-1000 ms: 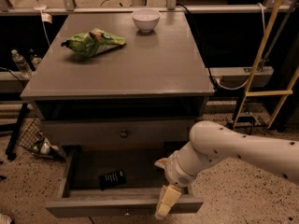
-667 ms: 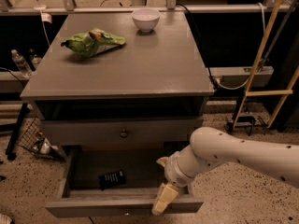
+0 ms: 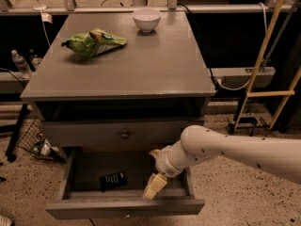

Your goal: Pick rxbar blueberry from middle drawer and place on counter

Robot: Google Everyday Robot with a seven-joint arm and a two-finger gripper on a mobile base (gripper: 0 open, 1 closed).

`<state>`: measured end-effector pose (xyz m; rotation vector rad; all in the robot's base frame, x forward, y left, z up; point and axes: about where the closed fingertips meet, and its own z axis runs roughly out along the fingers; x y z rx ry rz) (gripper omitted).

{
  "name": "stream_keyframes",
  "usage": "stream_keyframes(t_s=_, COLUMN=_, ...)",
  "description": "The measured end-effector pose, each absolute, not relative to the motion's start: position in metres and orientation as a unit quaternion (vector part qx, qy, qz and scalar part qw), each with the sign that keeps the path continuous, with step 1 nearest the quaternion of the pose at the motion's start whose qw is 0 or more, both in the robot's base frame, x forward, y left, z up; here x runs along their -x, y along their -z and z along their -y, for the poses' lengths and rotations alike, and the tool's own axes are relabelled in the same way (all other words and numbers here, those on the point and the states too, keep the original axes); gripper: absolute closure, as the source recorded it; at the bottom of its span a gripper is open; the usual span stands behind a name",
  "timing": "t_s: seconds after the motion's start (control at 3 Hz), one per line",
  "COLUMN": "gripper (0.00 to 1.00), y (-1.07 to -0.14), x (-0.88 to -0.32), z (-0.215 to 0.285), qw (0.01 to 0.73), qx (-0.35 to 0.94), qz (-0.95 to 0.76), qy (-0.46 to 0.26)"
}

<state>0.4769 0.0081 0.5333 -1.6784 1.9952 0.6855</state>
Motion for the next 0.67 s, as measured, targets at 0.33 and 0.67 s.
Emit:
stream_keyframes(t_s=0.33, gripper=0.0, y=-0.526, x=-0.479, z=-0.016, qw=0.236, qx=0.6, qz=-0.721, qy=-0.255)
stream_keyframes(t_s=0.67, gripper=0.0, y=-0.508, x=-0.491, z=-0.039, qw=0.262, qx=0.587, qz=-0.715, qy=-0.275)
